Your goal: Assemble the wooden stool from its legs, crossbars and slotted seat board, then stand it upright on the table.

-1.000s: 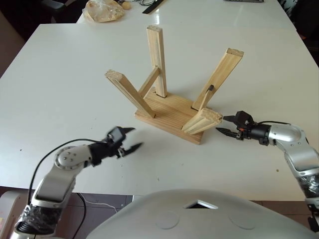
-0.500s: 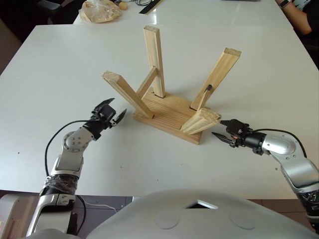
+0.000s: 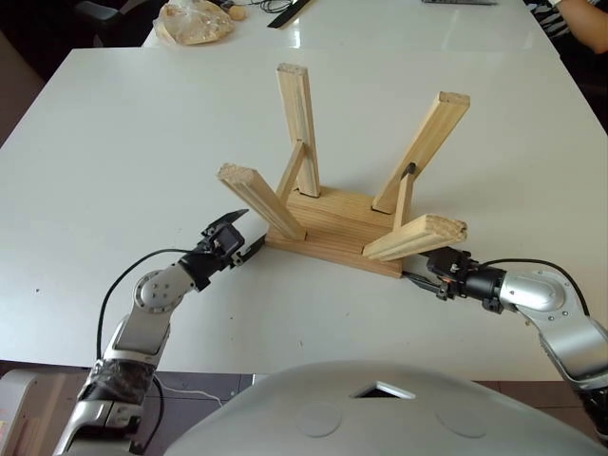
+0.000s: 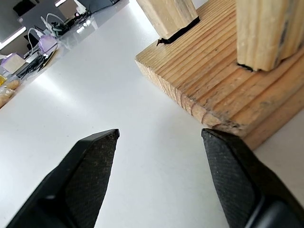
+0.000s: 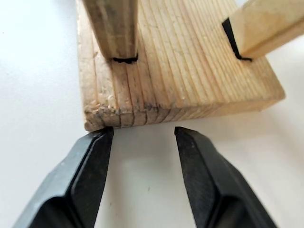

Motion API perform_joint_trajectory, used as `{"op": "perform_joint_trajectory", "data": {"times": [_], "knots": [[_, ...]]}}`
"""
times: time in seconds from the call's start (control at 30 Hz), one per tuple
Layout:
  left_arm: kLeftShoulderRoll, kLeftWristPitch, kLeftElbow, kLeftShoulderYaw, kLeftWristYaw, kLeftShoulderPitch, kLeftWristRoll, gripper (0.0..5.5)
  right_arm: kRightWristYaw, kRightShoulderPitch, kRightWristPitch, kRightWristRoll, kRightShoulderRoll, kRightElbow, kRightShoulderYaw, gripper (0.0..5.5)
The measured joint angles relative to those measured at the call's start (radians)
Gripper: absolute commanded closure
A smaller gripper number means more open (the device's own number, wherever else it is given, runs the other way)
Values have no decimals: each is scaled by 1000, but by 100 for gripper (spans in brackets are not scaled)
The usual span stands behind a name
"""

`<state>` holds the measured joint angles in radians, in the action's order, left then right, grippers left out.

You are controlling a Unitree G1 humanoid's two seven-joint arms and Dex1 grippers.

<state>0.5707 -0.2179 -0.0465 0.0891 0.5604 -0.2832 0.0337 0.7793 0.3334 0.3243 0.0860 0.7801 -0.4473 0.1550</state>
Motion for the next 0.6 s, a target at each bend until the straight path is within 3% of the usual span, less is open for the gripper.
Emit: {"op": "perform_joint_trajectory", "data": {"times": [0.33,0.6], "knots": [[-5,188,-303,-42,-6,-212,81,226,74,5,39,85,33,-4,-144,309],[132,371,-549,-117,105,-325,181,226,173,33,41,224,95,-116,-332,309]]}}
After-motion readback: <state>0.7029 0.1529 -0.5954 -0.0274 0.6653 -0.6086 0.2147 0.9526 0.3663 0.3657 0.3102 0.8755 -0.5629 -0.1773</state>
